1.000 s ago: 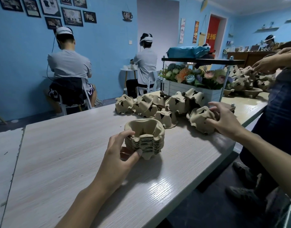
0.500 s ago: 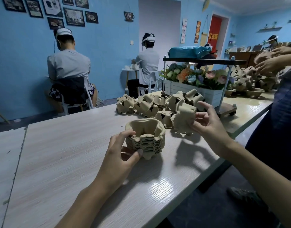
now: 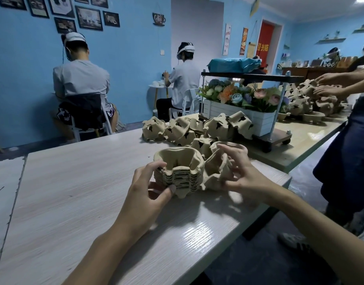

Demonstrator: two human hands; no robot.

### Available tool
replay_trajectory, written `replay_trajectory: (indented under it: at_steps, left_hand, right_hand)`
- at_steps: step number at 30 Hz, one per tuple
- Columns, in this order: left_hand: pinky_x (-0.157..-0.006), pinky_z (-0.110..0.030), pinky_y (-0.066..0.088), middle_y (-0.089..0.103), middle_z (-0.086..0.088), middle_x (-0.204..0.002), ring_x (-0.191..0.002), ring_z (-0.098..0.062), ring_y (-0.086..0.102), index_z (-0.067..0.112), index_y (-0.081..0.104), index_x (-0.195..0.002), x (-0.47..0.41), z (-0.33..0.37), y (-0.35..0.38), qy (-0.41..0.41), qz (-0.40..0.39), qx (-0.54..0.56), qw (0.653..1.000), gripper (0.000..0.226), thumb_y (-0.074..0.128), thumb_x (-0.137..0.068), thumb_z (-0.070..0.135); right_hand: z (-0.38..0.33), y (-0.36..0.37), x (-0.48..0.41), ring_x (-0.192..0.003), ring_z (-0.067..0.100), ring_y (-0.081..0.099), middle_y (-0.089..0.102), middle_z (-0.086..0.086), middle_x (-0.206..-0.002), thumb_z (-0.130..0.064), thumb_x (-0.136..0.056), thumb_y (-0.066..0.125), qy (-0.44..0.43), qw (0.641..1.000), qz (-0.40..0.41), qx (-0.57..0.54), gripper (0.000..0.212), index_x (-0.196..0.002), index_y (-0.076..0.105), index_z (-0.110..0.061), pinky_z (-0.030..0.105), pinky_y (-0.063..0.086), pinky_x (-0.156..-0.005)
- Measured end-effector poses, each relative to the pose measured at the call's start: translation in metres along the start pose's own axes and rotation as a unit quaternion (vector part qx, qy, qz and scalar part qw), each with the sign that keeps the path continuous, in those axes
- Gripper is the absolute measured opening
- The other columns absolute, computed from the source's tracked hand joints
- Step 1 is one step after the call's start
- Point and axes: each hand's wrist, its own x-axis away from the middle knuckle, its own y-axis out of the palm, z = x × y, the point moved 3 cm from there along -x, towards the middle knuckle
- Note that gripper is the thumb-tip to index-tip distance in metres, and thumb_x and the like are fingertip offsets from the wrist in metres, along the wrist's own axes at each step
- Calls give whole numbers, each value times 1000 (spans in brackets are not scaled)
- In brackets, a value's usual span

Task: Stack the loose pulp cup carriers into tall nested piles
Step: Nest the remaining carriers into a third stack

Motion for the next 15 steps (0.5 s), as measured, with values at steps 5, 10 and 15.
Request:
replay_trajectory:
  at_steps: [5,10,15]
  left_hand:
    - [-80,-26,58,48,12,-125,-94,-11,68,43,54,-124,0,1,0,0,4,4,1000,48,75,-87,23]
    - [-80,-24,57,48,13,-124,-94,-11,67,46,53,-123,0,0,0,3,3,7,1000,49,75,-87,22]
    - [-81,-25,57,47,12,-127,-94,-11,67,55,45,-126,0,1,0,9,4,4,1000,59,75,-87,24]
  right_hand:
    - [-12,-2,1,-110,8,57,50,-25,-122,-49,-67,81,20,999,36,-19,62,-122,52,-46,27,49,-98]
    - [-17,-15,14,-96,10,63,61,-9,-109,-44,-71,81,6,995,101,-27,53,-116,55,-34,27,53,-85]
    - [-42,-25,8,-100,23,67,63,12,-108,-47,-71,80,-30,977,179,-115,58,-116,51,-25,35,58,-88]
